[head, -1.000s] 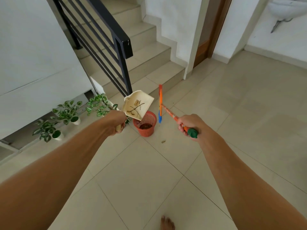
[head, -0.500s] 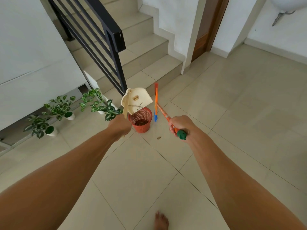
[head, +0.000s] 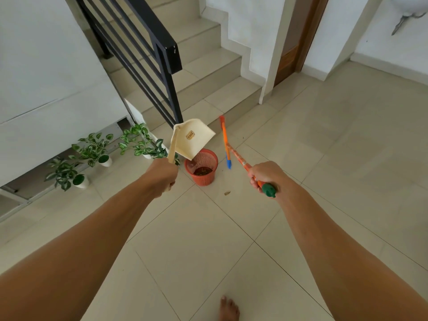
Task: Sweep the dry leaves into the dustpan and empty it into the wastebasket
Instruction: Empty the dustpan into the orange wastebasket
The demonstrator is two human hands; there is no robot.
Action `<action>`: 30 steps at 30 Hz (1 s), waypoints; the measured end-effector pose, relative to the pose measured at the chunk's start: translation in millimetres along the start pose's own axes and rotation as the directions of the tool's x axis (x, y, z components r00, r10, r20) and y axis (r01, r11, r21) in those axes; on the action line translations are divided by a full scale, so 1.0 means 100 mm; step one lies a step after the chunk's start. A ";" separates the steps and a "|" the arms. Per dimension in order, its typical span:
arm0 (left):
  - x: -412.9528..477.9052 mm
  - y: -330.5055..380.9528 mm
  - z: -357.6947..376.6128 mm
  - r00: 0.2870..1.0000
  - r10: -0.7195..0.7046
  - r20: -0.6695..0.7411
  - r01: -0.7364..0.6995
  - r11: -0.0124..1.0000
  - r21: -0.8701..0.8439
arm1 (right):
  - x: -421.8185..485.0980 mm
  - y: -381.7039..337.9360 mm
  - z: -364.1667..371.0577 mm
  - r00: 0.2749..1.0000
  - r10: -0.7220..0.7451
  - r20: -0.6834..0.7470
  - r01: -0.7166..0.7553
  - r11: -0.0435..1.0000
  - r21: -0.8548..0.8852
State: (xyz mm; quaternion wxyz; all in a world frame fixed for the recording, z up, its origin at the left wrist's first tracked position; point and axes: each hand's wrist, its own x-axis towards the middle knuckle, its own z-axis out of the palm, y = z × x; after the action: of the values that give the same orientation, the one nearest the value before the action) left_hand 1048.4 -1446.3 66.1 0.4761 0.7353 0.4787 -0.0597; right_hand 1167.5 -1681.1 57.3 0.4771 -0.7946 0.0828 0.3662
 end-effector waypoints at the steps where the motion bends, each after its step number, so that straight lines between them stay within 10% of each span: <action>1: -0.02 -0.01 -0.05 1.000 -0.021 0.005 0.021 0.998 -0.066 | 0.03 0.03 -0.01 1.000 -0.004 -0.016 0.004 0.999 -0.035; 11: -0.48 -0.28 -0.64 0.977 -0.195 0.086 0.212 0.847 -0.488 | 0.27 0.40 0.17 0.993 0.011 -0.120 -0.041 0.969 -0.245; 30: -0.35 -1.85 -0.87 0.796 -0.535 0.283 0.549 0.441 -0.710 | 0.23 1.20 0.82 0.983 0.171 -0.070 -0.179 0.783 -0.595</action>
State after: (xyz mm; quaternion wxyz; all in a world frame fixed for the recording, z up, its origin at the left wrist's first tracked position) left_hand 857.1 -1386.7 13.3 0.6986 0.2702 0.6624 -0.0069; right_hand 1085.2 -1672.7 -64.6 0.1651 -0.8956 0.0389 0.4114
